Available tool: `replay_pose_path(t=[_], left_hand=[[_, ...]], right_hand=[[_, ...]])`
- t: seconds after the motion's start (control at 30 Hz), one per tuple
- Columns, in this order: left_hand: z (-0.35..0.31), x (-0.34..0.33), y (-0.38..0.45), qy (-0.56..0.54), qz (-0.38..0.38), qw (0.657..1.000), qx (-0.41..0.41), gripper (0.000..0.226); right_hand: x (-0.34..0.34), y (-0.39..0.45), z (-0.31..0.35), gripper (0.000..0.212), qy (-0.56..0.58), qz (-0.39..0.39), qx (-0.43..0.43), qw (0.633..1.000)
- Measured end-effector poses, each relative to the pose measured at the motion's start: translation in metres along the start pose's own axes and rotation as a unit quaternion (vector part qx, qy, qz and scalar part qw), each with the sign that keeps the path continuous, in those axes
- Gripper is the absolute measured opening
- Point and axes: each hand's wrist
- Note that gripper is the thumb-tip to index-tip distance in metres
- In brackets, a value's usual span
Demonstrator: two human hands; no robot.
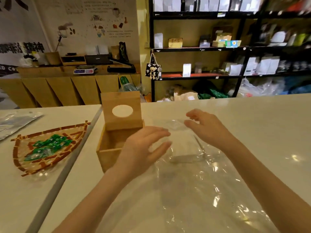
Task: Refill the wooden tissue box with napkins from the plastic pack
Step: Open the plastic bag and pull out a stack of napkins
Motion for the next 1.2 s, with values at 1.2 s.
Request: replay_pose_path(t=[1.2], left_hand=[[-0.066,-0.091,-0.022,-0.152,0.339,0.928,0.02,0.044]], right_hand=[[0.082,-0.136,-0.06,0.022,0.178,0.105,0.019,0.978]])
Point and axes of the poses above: each hand's wrist, its own y-axis towards the middle knuckle, its own x-axis out of the back of the hand, z = x × y, and after that the axes turned 2 degrees about y, right-handed
